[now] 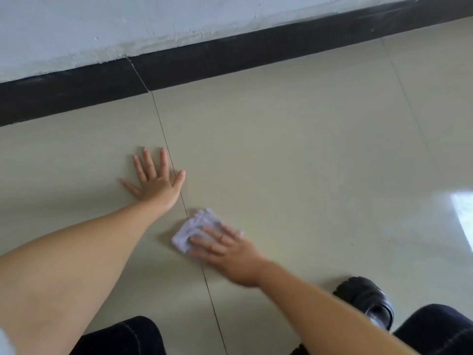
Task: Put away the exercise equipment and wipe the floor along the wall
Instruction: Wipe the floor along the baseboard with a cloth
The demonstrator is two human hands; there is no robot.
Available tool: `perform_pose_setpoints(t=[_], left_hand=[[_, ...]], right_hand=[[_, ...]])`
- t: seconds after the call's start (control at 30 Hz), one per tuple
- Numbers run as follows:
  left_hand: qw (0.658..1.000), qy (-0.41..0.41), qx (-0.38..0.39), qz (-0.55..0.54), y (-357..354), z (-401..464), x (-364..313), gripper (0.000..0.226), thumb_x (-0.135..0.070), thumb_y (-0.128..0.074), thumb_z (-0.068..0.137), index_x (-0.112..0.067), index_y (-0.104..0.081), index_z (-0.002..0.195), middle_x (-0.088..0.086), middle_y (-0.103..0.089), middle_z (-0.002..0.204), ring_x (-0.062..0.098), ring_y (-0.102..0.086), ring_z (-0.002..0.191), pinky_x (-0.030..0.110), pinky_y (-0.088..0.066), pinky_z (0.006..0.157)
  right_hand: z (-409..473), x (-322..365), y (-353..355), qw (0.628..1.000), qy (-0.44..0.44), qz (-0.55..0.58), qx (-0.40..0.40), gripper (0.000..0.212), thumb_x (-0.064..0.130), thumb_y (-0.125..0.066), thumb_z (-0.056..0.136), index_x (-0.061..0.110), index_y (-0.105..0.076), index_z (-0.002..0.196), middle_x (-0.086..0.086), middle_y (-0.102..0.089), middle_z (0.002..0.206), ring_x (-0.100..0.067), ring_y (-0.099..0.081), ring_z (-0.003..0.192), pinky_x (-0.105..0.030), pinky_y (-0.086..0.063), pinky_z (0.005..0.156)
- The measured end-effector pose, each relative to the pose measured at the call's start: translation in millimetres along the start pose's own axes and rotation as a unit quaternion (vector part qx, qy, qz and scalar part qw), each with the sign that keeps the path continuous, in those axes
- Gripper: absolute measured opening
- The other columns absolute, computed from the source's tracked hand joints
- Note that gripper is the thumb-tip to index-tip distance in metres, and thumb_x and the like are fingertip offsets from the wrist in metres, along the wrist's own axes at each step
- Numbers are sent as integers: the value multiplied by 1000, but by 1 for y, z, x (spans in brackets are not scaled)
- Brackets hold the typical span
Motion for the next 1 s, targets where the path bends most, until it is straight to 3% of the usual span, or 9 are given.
perform_pose_setpoints(t=[0.1,0.2,0.27,0.33,0.57,0.7,0.77,0.87,1.0], left_hand=[[1000,16,-26,-1,4,-2,-4,68,-53,-29,96,-33,6,151,1,23,158,23,20,145,64,4,110],[999,34,-18,-1,6,-3,-10,71,-51,-33,96,-30,5,151,3,23,157,25,19,146,63,1,111],[999,42,-2,12,7,-2,-13,76,-56,-33,94,-28,8,151,4,25,157,27,20,145,64,-2,111],[999,43,8,27,7,-2,-13,78,-59,-32,93,-27,10,151,5,27,156,28,20,145,64,-4,112],[999,42,3,29,7,-3,-14,78,-58,-32,94,-26,10,151,6,25,156,29,21,145,64,-4,112],[999,32,-5,20,9,-3,-12,76,-55,-33,95,-27,8,151,6,23,157,28,19,145,63,-4,112],[999,29,-1,20,9,-5,-12,75,-55,-33,95,-28,9,151,6,24,157,28,19,145,63,-4,112],[999,27,7,28,9,-4,-13,75,-56,-31,95,-29,11,151,6,25,156,28,20,145,63,-6,112],[998,12,22,54,11,-1,-11,71,-53,-27,97,-27,12,150,9,26,156,31,18,145,62,-11,112]], right_hand=[[-43,-122,21,972,-221,15,-80,50,32,-35,94,22,-38,144,-7,-38,150,-34,-29,141,-47,-14,115],[-138,-231,39,861,-491,80,-109,56,37,-21,98,19,-20,151,-11,-11,159,-34,-4,147,-42,3,119],[-191,-253,41,774,-606,165,-75,55,33,-24,101,24,-7,152,-6,6,161,-31,7,147,-45,4,119],[-196,-232,37,749,-635,179,-58,57,31,-25,102,24,-3,153,-6,11,160,-31,11,146,-46,6,118],[-37,34,-12,960,-261,82,-53,58,38,-45,84,29,-40,142,1,-35,152,-32,-24,142,-51,-15,112],[-25,34,-12,991,-125,45,-14,52,39,-39,91,33,-38,142,8,-36,151,-24,-32,140,-45,-20,112],[-60,-16,-12,983,-179,43,-18,53,37,-36,93,31,-33,145,5,-35,152,-23,-24,143,-45,-18,112],[-126,-125,7,913,-395,75,-66,58,41,-23,95,27,-15,151,-3,-16,159,-20,4,148,-46,-8,116],[-122,-218,53,711,-656,234,-90,57,32,-25,100,26,-4,152,-2,11,160,-29,13,146,-48,5,118]])
Point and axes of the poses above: each hand's wrist, its own z-axis towards the middle knuckle, its own y-axis out of the back of the hand, x = y × z, the point moved 6 cm from there along z, towards the middle knuckle
